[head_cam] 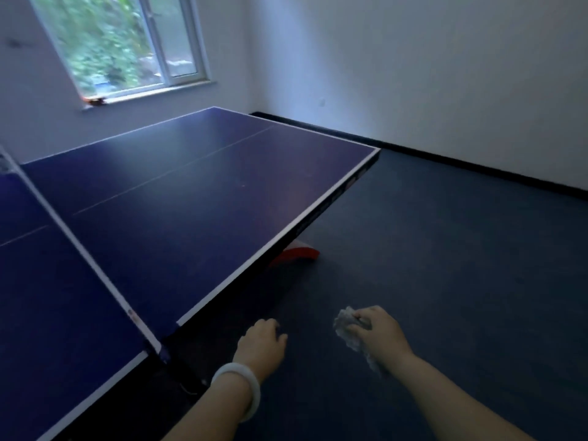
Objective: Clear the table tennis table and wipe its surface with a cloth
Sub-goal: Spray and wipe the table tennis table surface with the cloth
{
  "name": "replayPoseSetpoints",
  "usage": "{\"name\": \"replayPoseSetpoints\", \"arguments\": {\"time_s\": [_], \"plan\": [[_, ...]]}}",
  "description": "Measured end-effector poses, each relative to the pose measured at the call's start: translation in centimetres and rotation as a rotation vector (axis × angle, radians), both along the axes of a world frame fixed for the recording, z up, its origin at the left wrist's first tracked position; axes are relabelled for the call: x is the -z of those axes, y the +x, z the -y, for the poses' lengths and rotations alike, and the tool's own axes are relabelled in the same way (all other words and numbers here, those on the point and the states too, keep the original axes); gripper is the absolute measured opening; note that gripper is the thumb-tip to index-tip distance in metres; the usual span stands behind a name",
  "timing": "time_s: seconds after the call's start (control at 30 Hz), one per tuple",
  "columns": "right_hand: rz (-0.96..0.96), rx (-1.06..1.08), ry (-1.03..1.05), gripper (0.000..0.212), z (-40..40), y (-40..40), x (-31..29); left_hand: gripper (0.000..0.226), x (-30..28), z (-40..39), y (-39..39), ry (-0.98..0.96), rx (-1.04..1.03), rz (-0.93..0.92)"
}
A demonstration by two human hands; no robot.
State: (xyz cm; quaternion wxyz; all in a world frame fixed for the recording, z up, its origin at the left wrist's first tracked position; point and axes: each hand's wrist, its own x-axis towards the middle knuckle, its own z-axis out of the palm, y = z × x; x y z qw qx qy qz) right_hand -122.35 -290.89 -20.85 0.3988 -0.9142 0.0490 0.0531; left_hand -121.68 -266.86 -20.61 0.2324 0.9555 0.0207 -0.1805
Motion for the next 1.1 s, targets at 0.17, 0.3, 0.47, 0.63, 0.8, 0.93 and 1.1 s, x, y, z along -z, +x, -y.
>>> {"name": "replayPoseSetpoints", "arguments": {"time_s": [0.17,0.3,0.47,0.63,0.8,0.93,1.1], "plan": [[-0.022,-0.223,0.011,0.021,-1.8,8.6,0.4,0.036,0.1,-1.1,2.3,0.034,-0.250,-0.006],[-0.040,-0.386,0.048,0.023,-5.9,14.3,0.9,0.038,1.3,-3.8,4.8,0.082,-0.395,-0.009],[-0.087,-0.519,0.135,0.023,-11.8,21.6,1.5,0.042,3.5,-8.0,9.4,0.108,-0.504,-0.032],[-0.168,-0.634,0.146,0.006,-16.9,27.7,2.2,0.041,4.9,-11.5,12.9,0.135,-0.610,-0.048],[-0.101,-0.811,0.000,0.007,-22.6,32.0,3.6,0.046,6.1,-13.5,13.8,0.148,-0.712,-0.116],[-0.098,-1.035,-0.045,0.017,-27.2,33.9,5.2,0.046,6.9,-14.3,14.0,0.134,-0.807,-0.174],[0.052,-1.457,-0.136,0.007,-33.1,34.3,6.5,0.049,7.5,-14.1,14.3,0.124,-0.995,-0.206]]}}
